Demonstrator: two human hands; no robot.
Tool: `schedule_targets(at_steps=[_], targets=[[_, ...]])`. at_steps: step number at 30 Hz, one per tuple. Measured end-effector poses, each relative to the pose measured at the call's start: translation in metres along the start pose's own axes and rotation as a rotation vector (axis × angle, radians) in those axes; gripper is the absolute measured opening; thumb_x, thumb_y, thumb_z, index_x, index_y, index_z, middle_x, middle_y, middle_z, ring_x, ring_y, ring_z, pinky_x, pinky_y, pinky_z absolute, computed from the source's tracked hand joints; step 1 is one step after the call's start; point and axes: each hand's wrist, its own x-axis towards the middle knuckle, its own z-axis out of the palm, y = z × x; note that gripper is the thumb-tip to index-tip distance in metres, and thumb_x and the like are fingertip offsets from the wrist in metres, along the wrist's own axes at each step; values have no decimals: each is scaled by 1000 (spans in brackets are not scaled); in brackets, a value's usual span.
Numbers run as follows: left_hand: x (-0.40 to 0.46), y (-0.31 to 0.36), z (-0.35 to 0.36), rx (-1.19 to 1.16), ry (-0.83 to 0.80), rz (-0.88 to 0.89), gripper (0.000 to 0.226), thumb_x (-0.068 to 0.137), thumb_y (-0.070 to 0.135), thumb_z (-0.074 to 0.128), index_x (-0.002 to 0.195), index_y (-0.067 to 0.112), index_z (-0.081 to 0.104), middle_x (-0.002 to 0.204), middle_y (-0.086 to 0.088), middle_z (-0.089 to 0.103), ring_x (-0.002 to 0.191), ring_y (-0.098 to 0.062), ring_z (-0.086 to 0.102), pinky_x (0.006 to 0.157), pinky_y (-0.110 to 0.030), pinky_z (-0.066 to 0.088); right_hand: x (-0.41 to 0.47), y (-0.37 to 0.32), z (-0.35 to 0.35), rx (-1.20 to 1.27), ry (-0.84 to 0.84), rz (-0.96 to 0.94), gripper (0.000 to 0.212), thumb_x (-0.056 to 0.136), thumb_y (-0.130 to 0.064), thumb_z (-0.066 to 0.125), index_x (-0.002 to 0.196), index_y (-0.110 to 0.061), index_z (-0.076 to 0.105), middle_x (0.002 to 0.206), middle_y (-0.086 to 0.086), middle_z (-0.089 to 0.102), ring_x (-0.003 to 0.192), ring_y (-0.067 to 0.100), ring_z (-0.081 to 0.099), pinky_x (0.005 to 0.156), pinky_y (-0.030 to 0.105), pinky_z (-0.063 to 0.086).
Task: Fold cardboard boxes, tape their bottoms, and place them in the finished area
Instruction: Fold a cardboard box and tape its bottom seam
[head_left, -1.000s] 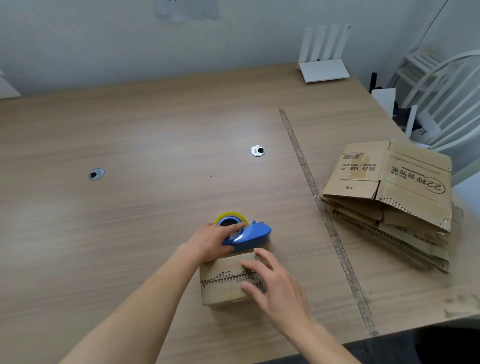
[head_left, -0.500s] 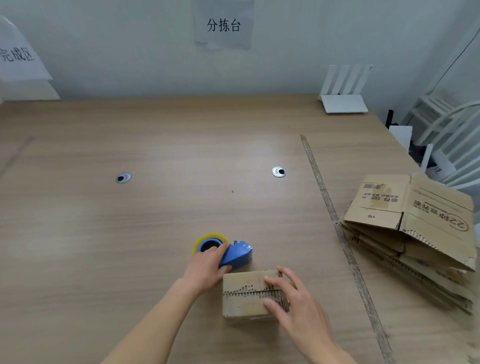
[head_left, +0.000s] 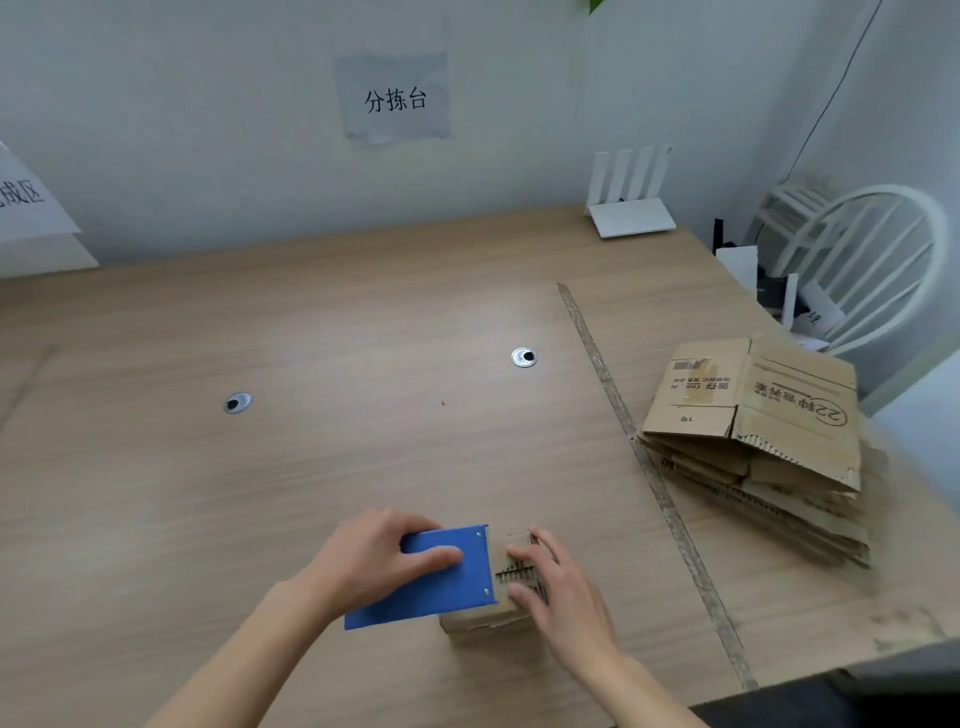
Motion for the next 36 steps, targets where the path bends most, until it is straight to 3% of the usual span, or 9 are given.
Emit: schedule_targets(at_steps=[5, 8, 11, 15, 17, 19, 22, 29, 36], targets=[[12, 17, 16, 90, 26, -18, 42, 84, 78, 47, 99, 46, 70, 86, 24, 67, 79, 2, 60, 64, -21, 44, -4, 1, 3, -19, 28, -29, 42, 93, -30, 64, 133, -38, 55, 154, -14, 30, 138, 9, 38, 105, 25, 42], [14, 16, 18, 89, 11, -32, 39, 82, 81, 45, 89, 48, 66, 81, 24, 66, 76, 1, 60, 61, -22, 43, -1, 2, 3, 25, 41, -58, 39, 88, -24, 68, 125, -34, 60, 120, -15, 39, 105, 5, 52, 84, 18, 43], [12, 16, 19, 101, -15, -32, 52, 77, 85, 40, 96, 45, 69, 85, 23, 68, 78, 0, 61, 66, -25, 49, 3, 2, 0, 127, 9, -16, 35, 92, -16, 64, 123, -30, 67, 99, -16, 47, 83, -1, 49, 77, 10, 37], [13, 16, 18, 94, -33, -42, 54, 75, 85, 39, 99, 46, 69, 85, 27, 67, 79, 5, 60, 66, -23, 49, 11, -1, -15, 578, -60, 265, 31, 103, -11, 48, 123, -18, 70, 96, -6, 67, 71, 6, 56, 75, 25, 51], [14, 17, 17, 106, -52, -48, 49, 79, 82, 43, 101, 47, 69, 87, 25, 68, 80, 4, 61, 68, -24, 50, 12, -3, -23, 702, -169, 301, 28, 106, -15, 47, 126, -17, 66, 90, -7, 70, 65, 3, 54, 68, 21, 50], [15, 19, 17, 133, -71, -36, 49, 82, 81, 43, 105, 47, 69, 91, 24, 69, 82, 2, 61, 71, -26, 52, 12, -4, -29, 688, -248, 278, 29, 107, -19, 46, 132, -20, 60, 92, -10, 71, 68, -4, 56, 69, 15, 47], [18, 23, 17, 168, -77, -16, 54, 80, 83, 40, 108, 47, 69, 93, 23, 69, 84, 2, 61, 74, -26, 52, 12, -4, -32, 700, -316, 281, 32, 107, -15, 47, 137, -15, 57, 102, -1, 69, 79, -6, 61, 69, 8, 44], [16, 23, 19, 170, -72, 1, 60, 76, 87, 35, 104, 46, 69, 90, 22, 69, 81, 1, 61, 71, -26, 52, 16, -3, -33, 712, -417, 268, 32, 106, -13, 48, 134, -11, 64, 110, 3, 69, 92, 7, 57, 81, 16, 45], [13, 22, 19, 158, -57, 5, 52, 77, 87, 38, 102, 52, 67, 91, 29, 67, 85, 6, 60, 67, -20, 48, 18, 1, -30, 753, -439, 263, 24, 104, -21, 55, 120, -17, 72, 94, -13, 69, 80, -4, 56, 71, 9, 42]])
